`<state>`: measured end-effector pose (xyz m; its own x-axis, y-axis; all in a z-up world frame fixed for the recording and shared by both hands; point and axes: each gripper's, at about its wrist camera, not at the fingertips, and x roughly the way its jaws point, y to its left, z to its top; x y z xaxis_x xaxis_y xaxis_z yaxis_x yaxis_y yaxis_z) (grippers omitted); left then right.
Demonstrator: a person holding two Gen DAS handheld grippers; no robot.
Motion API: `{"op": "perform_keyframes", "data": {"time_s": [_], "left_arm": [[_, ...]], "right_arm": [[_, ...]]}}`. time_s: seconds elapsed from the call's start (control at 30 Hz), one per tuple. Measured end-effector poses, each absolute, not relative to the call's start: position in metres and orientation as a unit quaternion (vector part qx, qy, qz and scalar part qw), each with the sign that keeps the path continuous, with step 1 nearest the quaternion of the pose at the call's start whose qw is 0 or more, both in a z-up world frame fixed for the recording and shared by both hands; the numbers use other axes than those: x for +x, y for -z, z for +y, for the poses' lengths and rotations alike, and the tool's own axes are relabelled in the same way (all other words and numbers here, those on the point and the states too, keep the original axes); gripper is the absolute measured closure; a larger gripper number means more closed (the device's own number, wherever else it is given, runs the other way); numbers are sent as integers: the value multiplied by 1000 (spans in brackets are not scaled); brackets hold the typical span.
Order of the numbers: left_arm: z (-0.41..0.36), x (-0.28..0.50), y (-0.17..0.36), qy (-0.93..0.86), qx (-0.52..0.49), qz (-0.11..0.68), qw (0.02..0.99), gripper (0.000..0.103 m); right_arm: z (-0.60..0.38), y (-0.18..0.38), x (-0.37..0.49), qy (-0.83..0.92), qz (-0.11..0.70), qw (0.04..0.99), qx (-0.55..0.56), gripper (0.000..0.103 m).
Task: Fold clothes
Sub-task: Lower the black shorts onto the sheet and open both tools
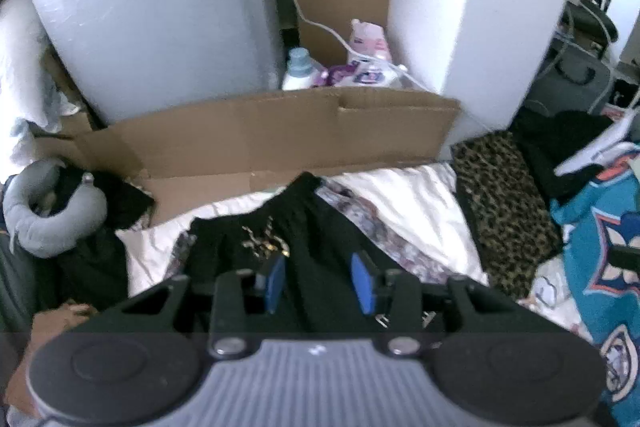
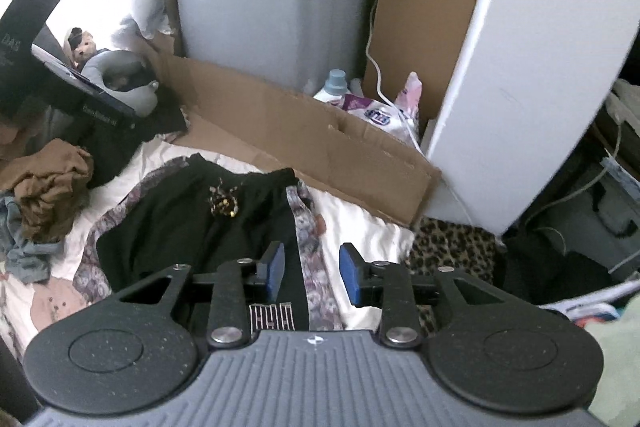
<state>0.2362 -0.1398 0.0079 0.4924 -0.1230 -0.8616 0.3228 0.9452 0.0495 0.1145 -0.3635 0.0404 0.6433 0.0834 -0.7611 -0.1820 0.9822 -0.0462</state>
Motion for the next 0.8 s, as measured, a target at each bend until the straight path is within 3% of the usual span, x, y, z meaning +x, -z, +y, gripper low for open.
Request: {"op": "perform_keyframes", "data": {"time_s": [0.5,0.8], "left_arm": [[-141,145,23,143,57,492,857,62],[-136,124,57,140,34,490,860,58]], "right_arm": [[-420,-26,40,-27,399,916,34,64],[-433,9,16,-1,400,916,38,62]]}}
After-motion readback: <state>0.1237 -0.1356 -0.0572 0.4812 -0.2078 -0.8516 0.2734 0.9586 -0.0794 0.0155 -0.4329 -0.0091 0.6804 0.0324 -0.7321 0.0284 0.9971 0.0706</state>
